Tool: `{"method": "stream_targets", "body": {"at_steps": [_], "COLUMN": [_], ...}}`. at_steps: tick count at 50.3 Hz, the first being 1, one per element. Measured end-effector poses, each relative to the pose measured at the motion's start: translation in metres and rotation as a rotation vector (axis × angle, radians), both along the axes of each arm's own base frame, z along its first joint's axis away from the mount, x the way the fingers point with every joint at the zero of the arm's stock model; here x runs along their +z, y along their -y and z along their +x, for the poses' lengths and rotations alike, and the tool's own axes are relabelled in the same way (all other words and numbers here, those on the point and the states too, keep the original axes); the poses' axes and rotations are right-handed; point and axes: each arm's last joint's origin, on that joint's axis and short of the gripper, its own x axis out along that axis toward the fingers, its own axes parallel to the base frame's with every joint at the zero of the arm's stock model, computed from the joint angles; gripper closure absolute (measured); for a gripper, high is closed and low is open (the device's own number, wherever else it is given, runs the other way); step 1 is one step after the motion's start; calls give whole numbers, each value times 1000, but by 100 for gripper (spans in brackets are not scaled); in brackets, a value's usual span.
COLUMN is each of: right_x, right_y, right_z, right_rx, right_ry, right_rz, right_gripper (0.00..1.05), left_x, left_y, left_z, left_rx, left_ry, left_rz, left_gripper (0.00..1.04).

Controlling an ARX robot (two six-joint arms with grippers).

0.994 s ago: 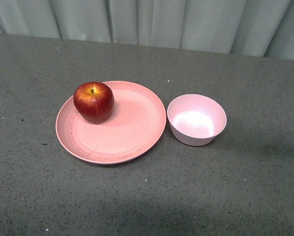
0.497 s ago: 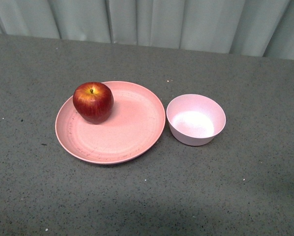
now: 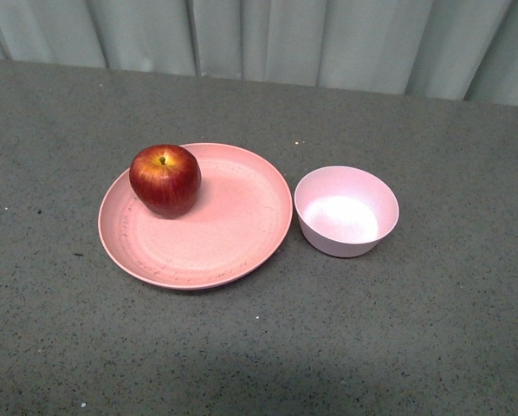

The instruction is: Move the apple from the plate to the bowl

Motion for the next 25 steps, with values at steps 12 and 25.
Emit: {"method": "stream_targets", "body": {"at_steps": [12, 25], "right_x": [3, 4], "right_y": [0, 0], "right_z": [-9, -18], "right_rx": [0, 0], "right_ry": [9, 16], "right_rz": [0, 0], "right_gripper": [104, 104], "left_x": [0, 0], "left_y": [0, 0], "left_z": [0, 0], "left_rx": [0, 0], "left_ry": [0, 0], "left_rz": [0, 0], "left_gripper": [7, 7]}}
